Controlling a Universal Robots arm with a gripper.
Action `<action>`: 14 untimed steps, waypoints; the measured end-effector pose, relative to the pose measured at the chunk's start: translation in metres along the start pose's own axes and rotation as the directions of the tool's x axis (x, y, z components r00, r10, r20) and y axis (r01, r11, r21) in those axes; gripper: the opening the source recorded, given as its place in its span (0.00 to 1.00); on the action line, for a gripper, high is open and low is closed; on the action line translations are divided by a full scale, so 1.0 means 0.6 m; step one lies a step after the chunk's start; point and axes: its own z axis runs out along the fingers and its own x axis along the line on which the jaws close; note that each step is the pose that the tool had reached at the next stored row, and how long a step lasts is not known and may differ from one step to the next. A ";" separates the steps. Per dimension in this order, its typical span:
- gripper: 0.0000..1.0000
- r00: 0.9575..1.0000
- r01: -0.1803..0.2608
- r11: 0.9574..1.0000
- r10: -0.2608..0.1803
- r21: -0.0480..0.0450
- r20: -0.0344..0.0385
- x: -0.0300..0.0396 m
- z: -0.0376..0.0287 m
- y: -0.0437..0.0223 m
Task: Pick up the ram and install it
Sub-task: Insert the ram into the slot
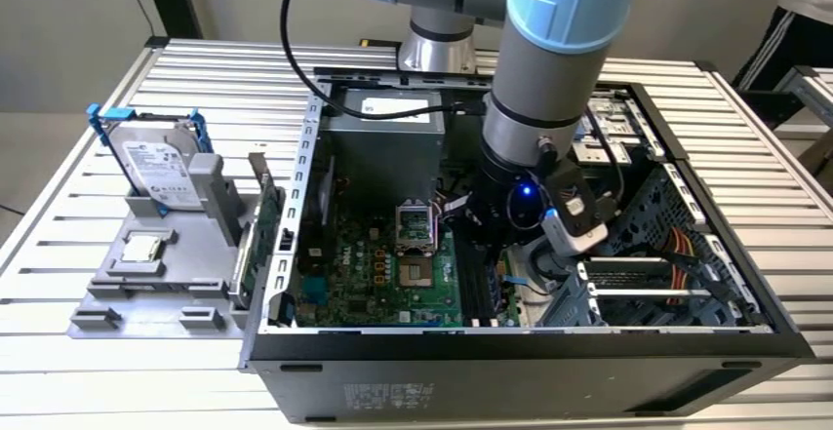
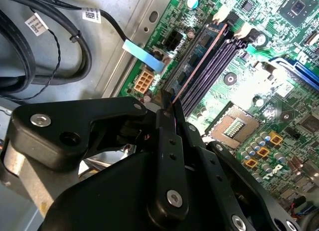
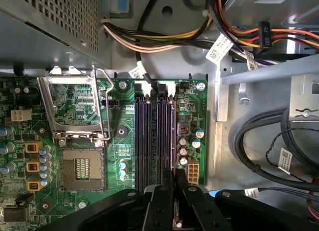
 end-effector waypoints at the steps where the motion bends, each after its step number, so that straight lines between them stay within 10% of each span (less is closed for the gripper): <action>1: 0.00 1.000 0.000 1.000 0.000 0.000 0.000 0.000 0.000 0.000; 14: 0.00 1.000 0.001 1.000 -0.001 0.000 0.000 0.000 0.000 0.000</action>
